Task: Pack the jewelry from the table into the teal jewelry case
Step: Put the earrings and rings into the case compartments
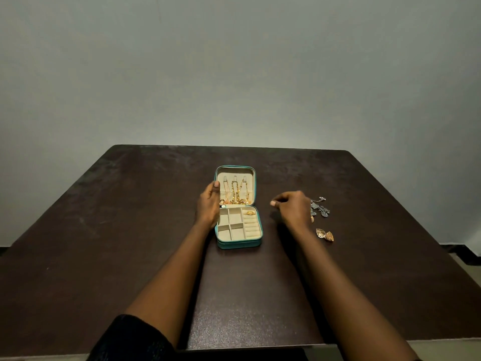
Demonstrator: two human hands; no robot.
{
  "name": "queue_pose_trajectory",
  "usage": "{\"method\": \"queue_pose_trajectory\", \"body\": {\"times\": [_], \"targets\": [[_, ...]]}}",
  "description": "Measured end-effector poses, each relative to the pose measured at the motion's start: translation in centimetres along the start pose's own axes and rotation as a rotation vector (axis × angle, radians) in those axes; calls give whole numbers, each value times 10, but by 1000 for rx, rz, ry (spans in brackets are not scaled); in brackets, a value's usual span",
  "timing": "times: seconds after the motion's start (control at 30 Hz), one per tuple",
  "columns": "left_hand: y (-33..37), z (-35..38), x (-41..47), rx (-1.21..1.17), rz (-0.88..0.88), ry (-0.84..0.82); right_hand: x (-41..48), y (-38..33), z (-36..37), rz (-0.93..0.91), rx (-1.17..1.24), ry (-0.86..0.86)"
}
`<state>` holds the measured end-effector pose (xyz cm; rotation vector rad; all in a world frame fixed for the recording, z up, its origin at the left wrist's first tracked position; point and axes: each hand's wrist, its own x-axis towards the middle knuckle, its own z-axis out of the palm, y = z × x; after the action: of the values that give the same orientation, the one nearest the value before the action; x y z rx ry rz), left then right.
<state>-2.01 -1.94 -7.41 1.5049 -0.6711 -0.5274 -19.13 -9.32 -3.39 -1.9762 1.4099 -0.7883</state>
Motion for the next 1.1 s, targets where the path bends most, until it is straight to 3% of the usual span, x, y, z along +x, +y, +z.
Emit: {"method": "queue_pose_trajectory", "body": {"times": [0.23, 0.47, 0.77, 1.1], "targets": [[-1, 0, 2, 46, 15, 22, 44, 40, -51, 68, -96, 76], [0, 1, 0, 53, 44, 22, 58, 61, -50, -17, -281, -147], [0, 0, 1, 72, 27, 18, 58, 57, -46, -115, -364, -275], [-1, 0, 1, 80, 20, 22, 62, 69, -54, -89, -340, -157]]}}
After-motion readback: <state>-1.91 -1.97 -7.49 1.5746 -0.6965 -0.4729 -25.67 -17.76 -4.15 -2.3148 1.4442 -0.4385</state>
